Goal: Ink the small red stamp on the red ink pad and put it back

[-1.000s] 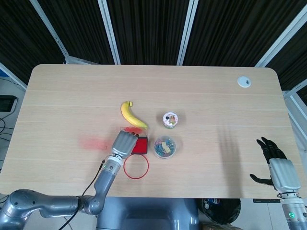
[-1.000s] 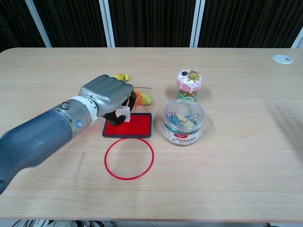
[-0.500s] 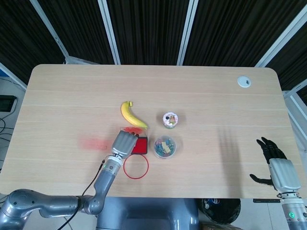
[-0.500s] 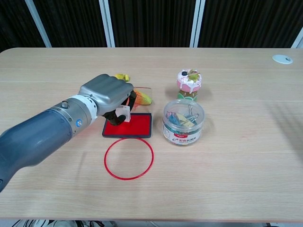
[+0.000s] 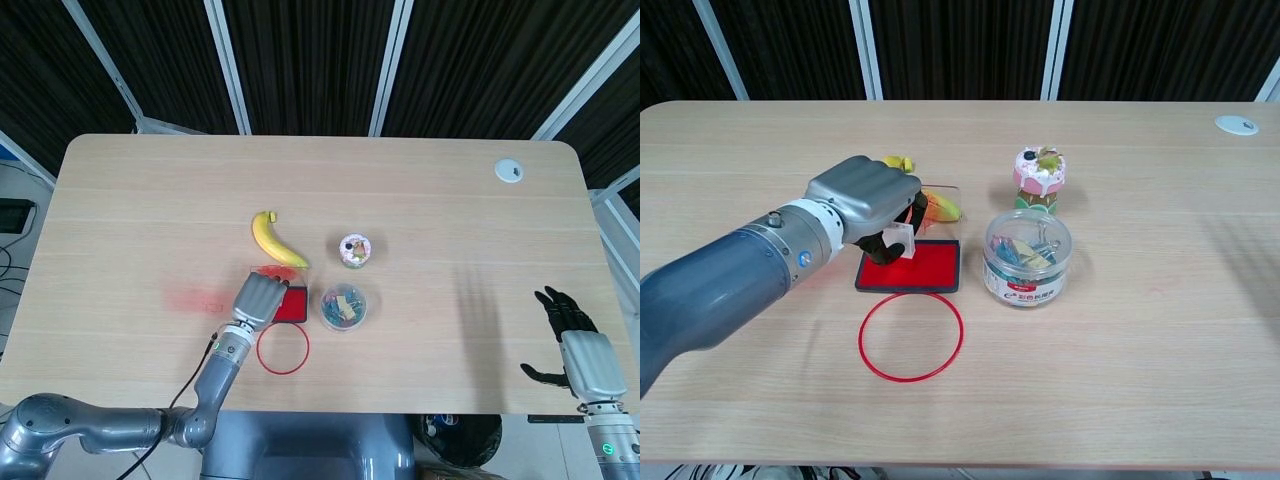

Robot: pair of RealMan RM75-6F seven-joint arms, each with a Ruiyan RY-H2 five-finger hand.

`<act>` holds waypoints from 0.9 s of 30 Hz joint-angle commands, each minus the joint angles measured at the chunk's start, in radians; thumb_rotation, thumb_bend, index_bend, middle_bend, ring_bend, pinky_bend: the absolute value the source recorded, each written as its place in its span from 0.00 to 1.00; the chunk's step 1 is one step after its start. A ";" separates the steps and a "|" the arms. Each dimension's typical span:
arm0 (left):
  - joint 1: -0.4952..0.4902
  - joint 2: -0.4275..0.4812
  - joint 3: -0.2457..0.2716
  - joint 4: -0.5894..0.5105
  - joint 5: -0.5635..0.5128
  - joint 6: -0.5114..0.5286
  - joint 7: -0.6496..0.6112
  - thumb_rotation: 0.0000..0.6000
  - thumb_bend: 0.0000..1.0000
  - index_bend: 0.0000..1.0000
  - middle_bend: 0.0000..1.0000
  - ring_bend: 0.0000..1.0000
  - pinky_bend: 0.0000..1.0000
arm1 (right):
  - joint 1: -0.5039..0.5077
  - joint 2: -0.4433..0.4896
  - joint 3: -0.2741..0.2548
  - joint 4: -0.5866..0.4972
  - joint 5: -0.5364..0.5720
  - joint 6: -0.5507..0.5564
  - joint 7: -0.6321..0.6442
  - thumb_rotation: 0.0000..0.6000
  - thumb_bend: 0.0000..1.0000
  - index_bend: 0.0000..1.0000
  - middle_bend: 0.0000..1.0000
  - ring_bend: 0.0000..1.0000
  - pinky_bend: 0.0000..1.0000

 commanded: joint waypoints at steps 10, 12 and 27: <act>0.004 -0.009 0.011 0.015 -0.008 -0.004 0.004 1.00 0.54 0.75 0.76 0.59 0.66 | 0.000 0.000 0.001 0.000 0.001 0.000 0.001 1.00 0.13 0.00 0.00 0.00 0.18; 0.005 -0.009 0.013 0.015 -0.009 -0.004 0.005 1.00 0.54 0.75 0.76 0.59 0.66 | 0.000 0.000 0.000 0.001 0.001 0.000 0.001 1.00 0.13 0.00 0.00 0.00 0.18; -0.002 0.018 -0.024 -0.035 0.015 0.022 -0.010 1.00 0.54 0.75 0.76 0.59 0.66 | 0.000 0.000 0.000 0.000 0.000 0.000 0.003 1.00 0.13 0.00 0.00 0.00 0.18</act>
